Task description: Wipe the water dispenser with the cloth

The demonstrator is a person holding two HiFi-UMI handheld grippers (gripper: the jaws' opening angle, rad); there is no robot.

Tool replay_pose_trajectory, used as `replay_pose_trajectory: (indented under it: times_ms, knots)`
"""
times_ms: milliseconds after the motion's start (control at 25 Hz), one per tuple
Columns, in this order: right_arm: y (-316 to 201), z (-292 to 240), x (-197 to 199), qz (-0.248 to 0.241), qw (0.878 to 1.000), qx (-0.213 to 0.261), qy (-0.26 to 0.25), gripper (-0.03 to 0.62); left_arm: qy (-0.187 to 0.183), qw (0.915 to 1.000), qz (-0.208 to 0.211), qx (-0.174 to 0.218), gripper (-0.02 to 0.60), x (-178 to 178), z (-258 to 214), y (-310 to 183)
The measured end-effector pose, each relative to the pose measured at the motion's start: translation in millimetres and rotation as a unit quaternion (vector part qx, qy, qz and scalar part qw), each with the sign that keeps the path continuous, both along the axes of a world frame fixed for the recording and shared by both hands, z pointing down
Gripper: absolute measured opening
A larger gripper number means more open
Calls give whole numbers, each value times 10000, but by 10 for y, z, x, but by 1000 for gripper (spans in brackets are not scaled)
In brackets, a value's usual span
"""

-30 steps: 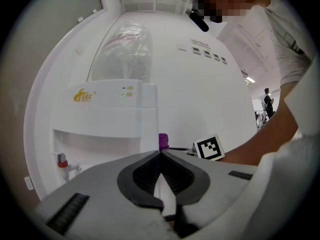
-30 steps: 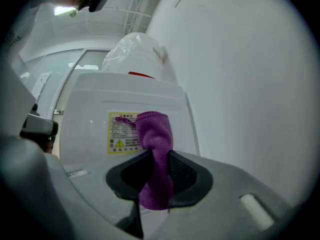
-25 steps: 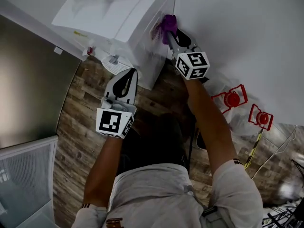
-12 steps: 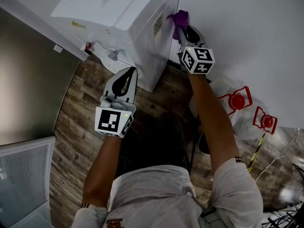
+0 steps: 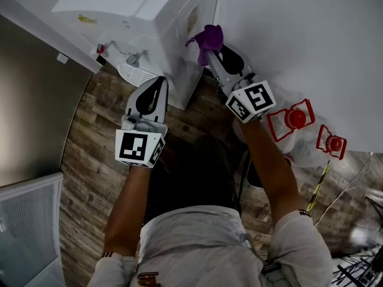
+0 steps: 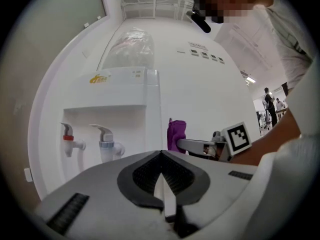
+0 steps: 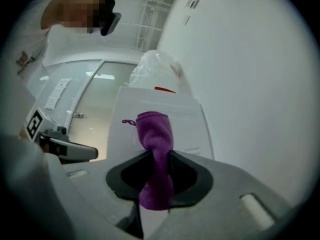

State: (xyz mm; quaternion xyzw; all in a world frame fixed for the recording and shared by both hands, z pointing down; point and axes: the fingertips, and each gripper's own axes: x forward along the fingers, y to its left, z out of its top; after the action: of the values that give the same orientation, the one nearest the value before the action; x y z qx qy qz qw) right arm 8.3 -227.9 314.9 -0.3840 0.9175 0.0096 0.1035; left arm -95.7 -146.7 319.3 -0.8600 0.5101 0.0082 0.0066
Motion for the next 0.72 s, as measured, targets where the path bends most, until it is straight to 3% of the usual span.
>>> replay_pose_trajectory:
  times_ms: [200,480,720]
  knots:
    - [447,185,-307,-466,9988,-63,128,92,6,10000,13,-1,-2,-4,47,-24]
    - [675,354,-586,-804,9964,-20,270,92,5,9999,-19,122,-2,-85,196,-83]
    - [655,436,-675,-739,9966,67,369,92,28,9999,4,137,-2,-70,303,-96]
